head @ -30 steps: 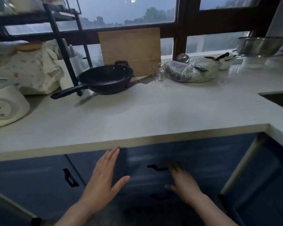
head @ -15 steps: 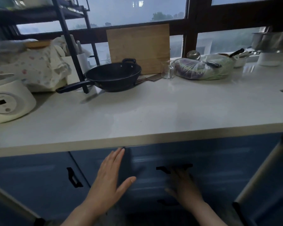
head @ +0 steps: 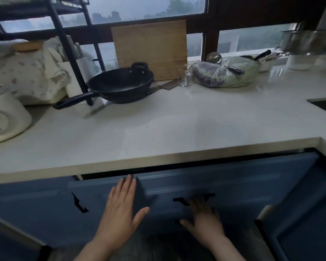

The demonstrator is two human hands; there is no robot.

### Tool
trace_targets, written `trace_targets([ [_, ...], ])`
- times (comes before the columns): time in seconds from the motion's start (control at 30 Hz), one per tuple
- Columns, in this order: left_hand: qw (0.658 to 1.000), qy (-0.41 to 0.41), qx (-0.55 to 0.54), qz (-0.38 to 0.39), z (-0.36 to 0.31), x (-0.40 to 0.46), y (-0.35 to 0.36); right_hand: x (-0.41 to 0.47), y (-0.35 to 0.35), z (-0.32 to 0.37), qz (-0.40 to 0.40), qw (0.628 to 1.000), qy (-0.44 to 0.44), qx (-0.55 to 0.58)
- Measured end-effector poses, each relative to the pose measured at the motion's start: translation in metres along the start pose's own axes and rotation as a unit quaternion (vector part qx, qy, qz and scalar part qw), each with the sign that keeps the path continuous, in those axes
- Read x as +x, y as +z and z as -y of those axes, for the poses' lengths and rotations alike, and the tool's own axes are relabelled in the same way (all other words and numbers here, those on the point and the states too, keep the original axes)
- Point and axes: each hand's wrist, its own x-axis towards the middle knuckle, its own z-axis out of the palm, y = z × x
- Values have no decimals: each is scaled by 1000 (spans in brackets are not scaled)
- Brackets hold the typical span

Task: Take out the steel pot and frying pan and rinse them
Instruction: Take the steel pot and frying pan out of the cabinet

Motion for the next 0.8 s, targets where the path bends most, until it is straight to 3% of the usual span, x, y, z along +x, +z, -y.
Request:
trace_targets([
  [0.4, 999, -24, 48, 12, 6, -7, 2, -40, 25, -14, 12, 1000, -1, 10],
  [0.5, 996, -24, 65, 50, 2, -28, 7, -74, 0, -12, 33, 998, -52, 1],
  [0.57, 996, -21, 65, 59, 2, -41, 9, -91, -16, -9, -5, 994, -102, 38],
  [0.67, 997, -11, 61, 47, 3, -54, 5, -115, -55, -12, -183, 964, -163, 106],
  [0.73, 998, 2, 50, 44, 0, -61, 3, -120, -80, -22, -299, 936, -146, 117],
  [0.8, 998, 7, 43, 43, -6, -70, -1, -119, -106, -35, -310, 943, -77, 87],
])
